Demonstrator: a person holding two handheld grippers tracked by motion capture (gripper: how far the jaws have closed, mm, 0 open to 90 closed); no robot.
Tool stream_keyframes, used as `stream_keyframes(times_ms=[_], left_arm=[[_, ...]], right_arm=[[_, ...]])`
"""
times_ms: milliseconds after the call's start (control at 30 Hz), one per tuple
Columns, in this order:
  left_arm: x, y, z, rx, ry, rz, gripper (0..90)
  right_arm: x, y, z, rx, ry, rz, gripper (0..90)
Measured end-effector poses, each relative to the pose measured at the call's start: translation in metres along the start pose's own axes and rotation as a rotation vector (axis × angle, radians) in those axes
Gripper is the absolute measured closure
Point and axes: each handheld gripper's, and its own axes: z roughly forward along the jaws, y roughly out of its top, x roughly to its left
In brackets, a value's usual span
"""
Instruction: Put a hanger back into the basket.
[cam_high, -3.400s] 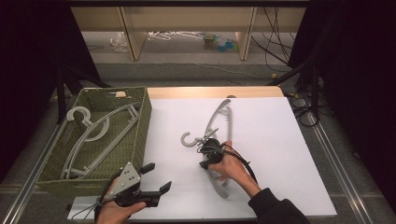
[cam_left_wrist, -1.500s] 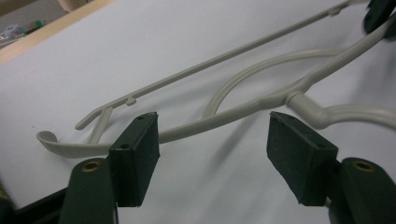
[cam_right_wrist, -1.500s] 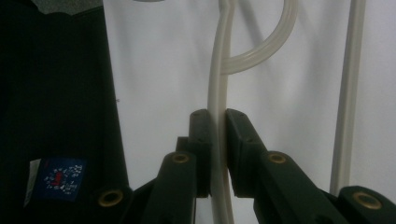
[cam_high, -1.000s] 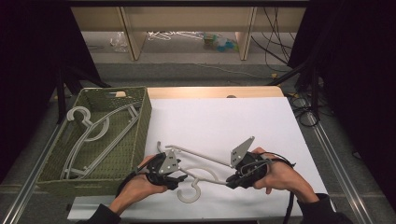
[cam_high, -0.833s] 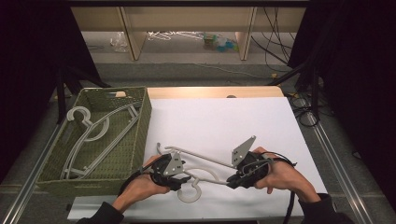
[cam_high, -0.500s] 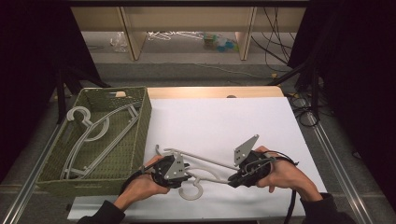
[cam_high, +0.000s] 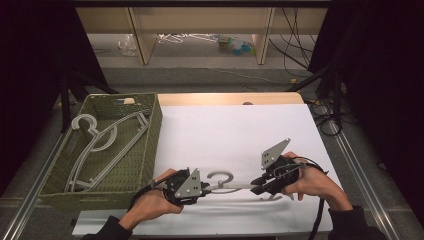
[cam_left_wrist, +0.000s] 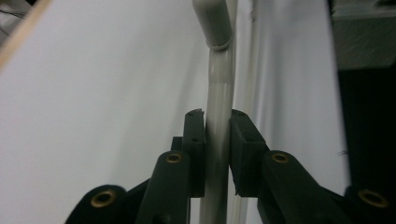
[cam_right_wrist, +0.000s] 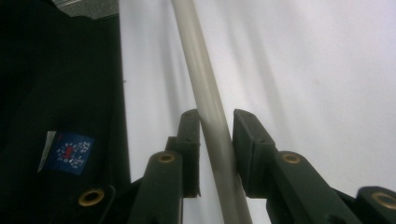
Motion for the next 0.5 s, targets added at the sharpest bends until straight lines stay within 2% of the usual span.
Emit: stream_keyframes(times_ms=[33, 67, 100, 200, 233, 300, 400, 467, 500], left_arm=[[-0.001, 0.001, 0.0, 0.004, 0.003, 0.008, 78.8], [-0.003, 0.001, 0.002, 0.004, 0.007, -0.011, 78.9], [-0.002, 0.001, 0.002, 0.016, 0.002, -0.018, 78.7], [-0.003, 0.0, 0.001, 0.004, -0.005, -0.08, 79.0], [-0.002, 0.001, -0.001, 0.004, -0.011, -0.09, 79.1], [-0.001, 0.001, -0.003, -0.019, -0.008, -0.143, 79.0], [0.004, 0.0, -0.009, -0.033, 0.004, -0.195, 79.2], [0.008, -0.002, -0.013, -0.043, 0.012, -0.237, 79.2], [0.01, -0.004, -0.017, -0.046, 0.015, -0.265, 79.3]], right_arm=[[-0.001, 0.0, 0.0, 0.006, -0.007, 0.006, 71.5], [-0.003, -0.001, 0.001, 0.001, -0.016, 0.014, 71.3], [-0.003, -0.001, 0.002, 0.004, -0.006, 0.017, 71.2], [-0.004, -0.001, 0.003, 0.0, -0.025, 0.025, 69.1], [-0.005, 0.0, 0.004, -0.005, -0.03, 0.03, 67.0], [-0.003, 0.001, 0.003, -0.015, -0.053, 0.039, 60.7], [-0.005, 0.004, 0.0, -0.07, -0.097, 0.089, 50.5], [-0.005, 0.006, -0.002, -0.105, -0.143, 0.115, 44.0], [-0.005, 0.008, -0.004, -0.121, -0.156, 0.127, 43.6]])
